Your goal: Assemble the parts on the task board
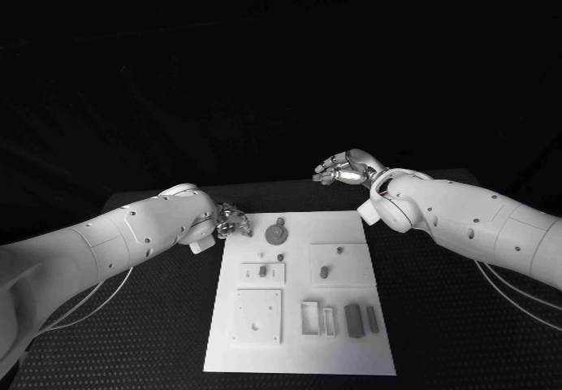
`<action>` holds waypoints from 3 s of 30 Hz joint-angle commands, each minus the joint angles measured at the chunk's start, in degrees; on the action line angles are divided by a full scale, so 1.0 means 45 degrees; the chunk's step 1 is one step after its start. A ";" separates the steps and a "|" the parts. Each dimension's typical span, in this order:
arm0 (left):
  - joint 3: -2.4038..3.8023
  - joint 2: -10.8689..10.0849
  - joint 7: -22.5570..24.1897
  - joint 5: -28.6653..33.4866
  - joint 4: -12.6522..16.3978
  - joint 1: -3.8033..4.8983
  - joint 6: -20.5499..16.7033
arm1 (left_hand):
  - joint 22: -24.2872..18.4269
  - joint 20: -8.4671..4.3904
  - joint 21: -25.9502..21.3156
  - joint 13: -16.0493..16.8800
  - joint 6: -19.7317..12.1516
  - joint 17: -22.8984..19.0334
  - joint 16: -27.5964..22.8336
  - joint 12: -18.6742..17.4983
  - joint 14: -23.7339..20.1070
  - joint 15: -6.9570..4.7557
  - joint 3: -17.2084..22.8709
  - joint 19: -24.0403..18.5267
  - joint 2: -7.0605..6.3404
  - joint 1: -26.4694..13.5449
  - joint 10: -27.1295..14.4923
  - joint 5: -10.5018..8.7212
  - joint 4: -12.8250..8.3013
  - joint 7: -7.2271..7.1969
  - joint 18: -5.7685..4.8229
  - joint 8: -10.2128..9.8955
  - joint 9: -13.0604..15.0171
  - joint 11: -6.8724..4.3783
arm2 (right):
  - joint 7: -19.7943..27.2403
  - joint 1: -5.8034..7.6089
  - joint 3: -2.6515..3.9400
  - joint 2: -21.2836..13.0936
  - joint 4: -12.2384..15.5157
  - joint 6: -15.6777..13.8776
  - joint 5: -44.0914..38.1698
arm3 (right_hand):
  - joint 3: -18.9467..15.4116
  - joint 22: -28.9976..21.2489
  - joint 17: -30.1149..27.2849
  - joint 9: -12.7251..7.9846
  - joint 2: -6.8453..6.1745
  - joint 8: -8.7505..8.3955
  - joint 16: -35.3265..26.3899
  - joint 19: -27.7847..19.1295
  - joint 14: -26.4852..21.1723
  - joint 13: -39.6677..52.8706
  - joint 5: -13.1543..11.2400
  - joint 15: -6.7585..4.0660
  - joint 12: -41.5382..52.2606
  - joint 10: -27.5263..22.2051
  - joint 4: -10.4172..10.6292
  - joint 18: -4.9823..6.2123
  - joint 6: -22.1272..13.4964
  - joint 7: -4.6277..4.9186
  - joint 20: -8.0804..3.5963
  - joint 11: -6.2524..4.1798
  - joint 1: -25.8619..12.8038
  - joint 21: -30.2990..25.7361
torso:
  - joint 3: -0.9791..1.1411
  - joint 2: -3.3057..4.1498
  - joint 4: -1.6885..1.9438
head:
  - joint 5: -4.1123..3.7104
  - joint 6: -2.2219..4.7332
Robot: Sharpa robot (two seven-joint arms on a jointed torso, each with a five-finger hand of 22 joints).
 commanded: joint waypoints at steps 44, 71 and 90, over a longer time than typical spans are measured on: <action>-0.0847 -0.3184 -0.0985 0.0501 0.5761 0.0245 -0.0812 | 0.0222 -0.1519 0.0188 0.0002 0.1149 -0.0017 0.0233 -0.0050 0.0471 -0.0467 -0.0059 0.0169 -0.0456 -0.0057 0.0259 0.1528 -0.0030 -0.0772 0.0057 0.0419 0.2003 -0.0182 | 0.0072 -0.0001 0.0002 -0.0131 -0.0109 0.0023 0.0044 | -0.0073 0.0040 -0.0039 -0.0026 -0.0118 0.0037 0.0009 -0.0102 -0.0095 -0.0005 0.0096 -0.0012 -0.0105 0.0063 0.0048 0.0041 -0.0069 0.0032 -0.0008 0.0063 0.0081 -0.0099 | -0.0005 -0.0130 0.0139 | 0.0034 -0.0183; -0.0844 -0.2951 -0.0962 0.0247 0.5625 -0.0110 -0.0855 | 0.0219 -0.1530 0.0199 -0.0012 0.1159 -0.0022 0.0237 -0.0054 0.0470 -0.0474 -0.0058 0.0179 -0.0467 -0.0082 0.0259 0.1550 -0.0030 -0.0773 0.0064 0.0373 0.2020 -0.0183 | 0.0075 -0.0001 0.0002 -0.0160 -0.0056 0.0021 0.0078 | -0.0082 0.0063 -0.0058 -0.0037 -0.0117 0.0044 0.0021 -0.0094 -0.0097 -0.0004 0.0104 -0.0009 -0.0128 0.0076 0.0062 0.0039 -0.0071 0.0034 -0.0009 0.0066 0.0081 -0.0119 | 0.0003 -0.0137 0.0125 | 0.0057 -0.0266; -0.0843 -0.2764 -0.0979 -0.0487 0.5336 -0.0324 -0.0977 | 0.0217 -0.1536 0.0204 -0.0020 0.1168 -0.0027 0.0237 -0.0056 0.0468 -0.0477 -0.0053 0.0183 -0.0467 -0.0089 0.0259 0.1542 -0.0030 -0.0773 0.0067 0.0345 0.2032 -0.0184 | 0.0079 -0.0001 0.0002 -0.0169 -0.0020 0.0035 0.0083 | -0.0087 0.0079 -0.0072 -0.0046 -0.0118 0.0048 0.0029 -0.0090 -0.0099 -0.0003 0.0108 -0.0008 -0.0144 0.0084 0.0070 0.0037 -0.0073 0.0035 -0.0011 0.0067 0.0082 -0.0134 | 0.0003 -0.0137 0.0132 | 0.0056 -0.0286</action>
